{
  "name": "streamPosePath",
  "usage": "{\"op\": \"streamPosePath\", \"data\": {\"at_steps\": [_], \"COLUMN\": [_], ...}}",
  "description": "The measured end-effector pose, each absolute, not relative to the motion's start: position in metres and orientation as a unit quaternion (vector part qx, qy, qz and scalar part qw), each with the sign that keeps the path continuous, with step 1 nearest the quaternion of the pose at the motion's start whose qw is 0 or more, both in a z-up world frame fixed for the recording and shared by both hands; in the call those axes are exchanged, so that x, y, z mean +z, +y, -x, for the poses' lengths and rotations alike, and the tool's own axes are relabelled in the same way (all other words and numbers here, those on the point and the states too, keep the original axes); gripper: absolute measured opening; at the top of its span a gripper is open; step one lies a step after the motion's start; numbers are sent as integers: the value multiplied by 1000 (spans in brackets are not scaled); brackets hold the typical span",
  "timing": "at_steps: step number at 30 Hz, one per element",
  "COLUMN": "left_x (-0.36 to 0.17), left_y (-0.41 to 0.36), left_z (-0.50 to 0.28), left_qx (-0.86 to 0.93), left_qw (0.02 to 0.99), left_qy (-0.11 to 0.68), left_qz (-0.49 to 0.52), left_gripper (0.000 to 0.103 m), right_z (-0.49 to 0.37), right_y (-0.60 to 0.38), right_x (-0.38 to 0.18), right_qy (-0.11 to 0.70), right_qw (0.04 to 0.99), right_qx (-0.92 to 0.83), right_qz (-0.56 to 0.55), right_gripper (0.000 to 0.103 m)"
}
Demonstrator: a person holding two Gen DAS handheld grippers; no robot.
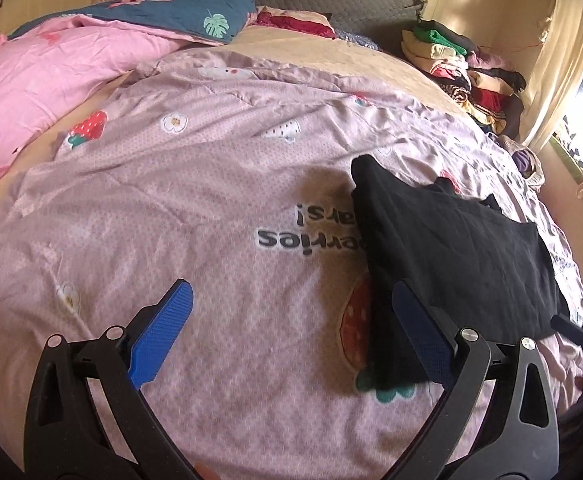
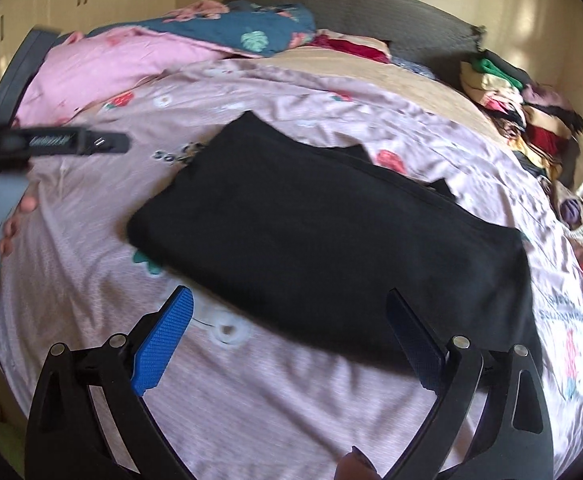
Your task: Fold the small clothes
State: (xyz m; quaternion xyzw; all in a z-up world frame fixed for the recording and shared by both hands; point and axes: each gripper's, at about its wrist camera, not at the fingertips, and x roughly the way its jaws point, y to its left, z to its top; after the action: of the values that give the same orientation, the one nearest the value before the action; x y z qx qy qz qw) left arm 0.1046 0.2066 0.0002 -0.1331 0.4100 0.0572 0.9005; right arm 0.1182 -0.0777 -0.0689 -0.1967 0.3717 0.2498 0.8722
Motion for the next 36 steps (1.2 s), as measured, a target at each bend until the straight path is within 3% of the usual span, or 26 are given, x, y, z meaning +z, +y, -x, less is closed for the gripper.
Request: {"op": "streamPosePath", "data": {"at_steps": [16, 25, 30, 31, 33, 36], "left_x": [-4, -17, -22, -23, -26, -30], "left_y": [204, 197, 192, 191, 189, 184], "left_z": [-161, -195, -209, -211, -214, -219], "left_qx": [42, 26, 21, 18, 8, 1], "left_qw": [898, 887, 881, 879, 876, 871], "left_qy": [418, 437, 448, 450, 454, 460], "left_qz": [131, 146, 153, 155, 165, 174], "left_gripper": [93, 93, 93, 93, 93, 93], "right_z": [-119, -150, -156, -155, -153, -148], "right_y": [-10, 2, 3, 1, -3, -9], "right_x": [-121, -133, -128, -125, -120, -114], "right_qy": [348, 346, 303, 290, 277, 267], "right_qw": [845, 852, 865, 869, 872, 876], "right_qx": [246, 227, 211, 212, 221, 238], "right_qz": [323, 320, 339, 340, 338, 324], "right_gripper": [96, 98, 97, 95, 81, 54]}}
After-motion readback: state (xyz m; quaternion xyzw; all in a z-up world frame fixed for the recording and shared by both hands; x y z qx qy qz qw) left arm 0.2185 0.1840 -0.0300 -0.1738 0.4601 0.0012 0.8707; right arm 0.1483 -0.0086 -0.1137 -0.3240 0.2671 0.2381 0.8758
